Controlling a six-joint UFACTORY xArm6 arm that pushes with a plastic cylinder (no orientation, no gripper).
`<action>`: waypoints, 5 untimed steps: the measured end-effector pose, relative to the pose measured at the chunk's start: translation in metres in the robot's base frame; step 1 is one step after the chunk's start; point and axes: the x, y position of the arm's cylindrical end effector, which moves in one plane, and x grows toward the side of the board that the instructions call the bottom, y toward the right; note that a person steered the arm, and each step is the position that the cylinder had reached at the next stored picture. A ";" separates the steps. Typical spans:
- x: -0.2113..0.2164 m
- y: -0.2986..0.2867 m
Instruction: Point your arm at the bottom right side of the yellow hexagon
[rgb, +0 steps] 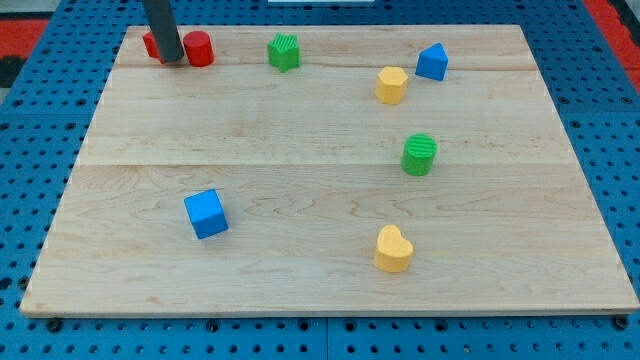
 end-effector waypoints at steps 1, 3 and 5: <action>0.018 0.000; 0.097 0.000; 0.097 0.074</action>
